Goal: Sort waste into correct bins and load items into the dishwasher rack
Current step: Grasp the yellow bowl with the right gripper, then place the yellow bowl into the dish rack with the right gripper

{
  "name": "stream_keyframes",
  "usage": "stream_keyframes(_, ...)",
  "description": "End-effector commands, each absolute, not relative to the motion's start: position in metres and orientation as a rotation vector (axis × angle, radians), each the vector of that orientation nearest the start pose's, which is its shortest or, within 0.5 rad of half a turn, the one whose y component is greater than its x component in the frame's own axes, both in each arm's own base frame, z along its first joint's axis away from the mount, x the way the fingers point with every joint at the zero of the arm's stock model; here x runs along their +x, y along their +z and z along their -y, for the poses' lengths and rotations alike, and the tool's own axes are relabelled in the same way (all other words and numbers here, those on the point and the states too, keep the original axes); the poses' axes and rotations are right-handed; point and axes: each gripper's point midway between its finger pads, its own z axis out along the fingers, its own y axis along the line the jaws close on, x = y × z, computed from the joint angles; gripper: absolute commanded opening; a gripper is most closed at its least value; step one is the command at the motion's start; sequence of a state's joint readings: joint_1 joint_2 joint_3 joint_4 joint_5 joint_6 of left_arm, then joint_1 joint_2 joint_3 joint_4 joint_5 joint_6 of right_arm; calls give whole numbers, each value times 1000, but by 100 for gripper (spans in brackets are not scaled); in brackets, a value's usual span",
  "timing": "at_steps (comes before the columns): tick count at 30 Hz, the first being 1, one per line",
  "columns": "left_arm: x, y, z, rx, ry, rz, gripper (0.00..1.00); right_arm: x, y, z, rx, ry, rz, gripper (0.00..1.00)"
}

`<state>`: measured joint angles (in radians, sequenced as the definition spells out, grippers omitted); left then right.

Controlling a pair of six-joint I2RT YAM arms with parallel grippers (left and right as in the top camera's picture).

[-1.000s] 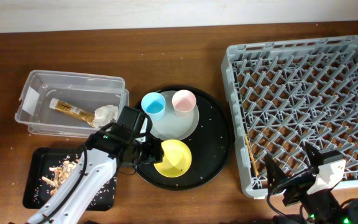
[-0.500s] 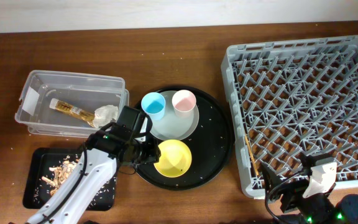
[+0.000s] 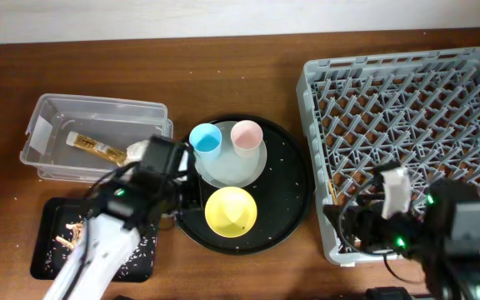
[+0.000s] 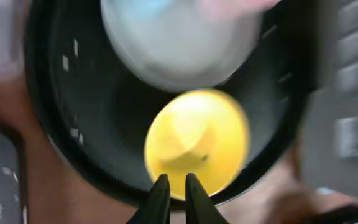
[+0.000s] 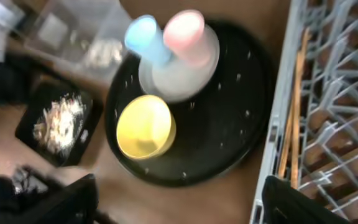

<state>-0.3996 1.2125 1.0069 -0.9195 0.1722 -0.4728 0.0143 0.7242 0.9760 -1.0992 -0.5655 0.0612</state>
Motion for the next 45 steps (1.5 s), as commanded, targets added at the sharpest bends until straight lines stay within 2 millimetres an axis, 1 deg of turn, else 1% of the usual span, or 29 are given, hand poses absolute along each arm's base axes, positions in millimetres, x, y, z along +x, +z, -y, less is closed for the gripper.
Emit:
stream_keyframes(1,260,235,102,-156,-447,-2587,15,201,237,-126,-386,853,-2393,70)
stream_keyframes(2,261,248,88,-179,-417,-2572,15,205,236,-137,-446,869,-2386,69)
stream_keyframes(3,260,265,62,-260,-372,-2553,15,210,229,-156,-543,887,-2393,68)
stream_keyframes(4,259,275,42,-353,-341,-2535,19,213,219,-166,-589,870,-2423,66)
stream_keyframes(5,256,276,25,-436,-314,-2529,22,214,206,-176,-633,846,-2469,59)
stream_keyframes(6,249,272,10,-465,-271,-2551,27,222,180,-186,-629,754,-2565,57)
stream_keyframes(7,243,267,1,-480,-217,-2577,56,222,172,-201,-689,766,-2571,57)
stream_keyframes(8,237,264,-6,-502,-161,-2595,62,222,166,-217,-749,780,-2561,56)
stream_keyframes(9,234,261,-9,-511,-139,-2610,85,223,163,-224,-771,787,-2552,55)
stream_keyframes(10,232,260,-9,-514,-134,-2618,99,225,164,-227,-776,792,-2540,55)
stream_keyframes(12,228,258,-9,-518,-132,-2636,99,227,168,-228,-773,796,-2520,56)
stream_keyframes(13,227,258,-9,-520,-133,-2637,99,222,168,-232,-788,826,-2523,56)
stream_keyframes(14,228,258,-7,-517,-141,-2638,99,214,166,-240,-832,843,-2519,56)
stream_keyframes(16,227,258,-7,-517,-141,-2638,99,199,161,-273,-978,875,-2465,56)
stream_keyframes(17,227,258,-7,-517,-141,-2638,99,201,150,-281,-972,813,-2485,56)
stream_keyframes(18,228,258,-7,-517,-142,-2638,99,205,123,-304,-1029,731,-2479,56)
stream_keyframes(19,228,258,-7,-517,-141,-2638,99,204,107,-319,-1067,736,-2478,56)
stream_keyframes(20,228,258,-7,-517,-141,-2638,99,204,98,-325,-1085,735,-2483,56)
stream_keyframes(22,227,258,-7,-517,-141,-2638,99,200,59,-341,-1140,720,-2521,56)
stream_keyframes(24,227,258,-7,-517,-141,-2638,99,198,44,-341,-1153,698,-2557,56)
stream_keyframes(26,227,258,-7,-517,-141,-2638,99,207,41,-334,-1128,612,-2557,55)
stream_keyframes(27,228,258,-7,-517,-141,-2638,99,207,39,-332,-1127,598,-2564,53)
stream_keyframes(28,227,258,-7,-517,-141,-2638,99,206,38,-332,-1130,596,-2567,47)
stream_keyframes(31,228,258,-7,-517,-141,-2638,99,200,34,-327,-1146,578,-2596,46)
stream_keyframes(33,228,258,-7,-517,-141,-2638,99,208,27,-308,-1117,409,-2627,43)
stream_keyframes(37,227,258,-7,-517,-141,-2638,99,215,26,-302,-1097,342,-2618,42)
stream_keyframes(40,228,258,-7,-517,-141,-2638,99,212,28,-309,-1109,405,-2613,42)
stream_keyframes(43,227,258,-7,-517,-141,-2638,99,208,28,-307,-1116,408,-2629,13)
stream_keyframes(45,227,258,-7,-517,-141,-2638,99,207,38,-313,-1118,458,-2608,9)
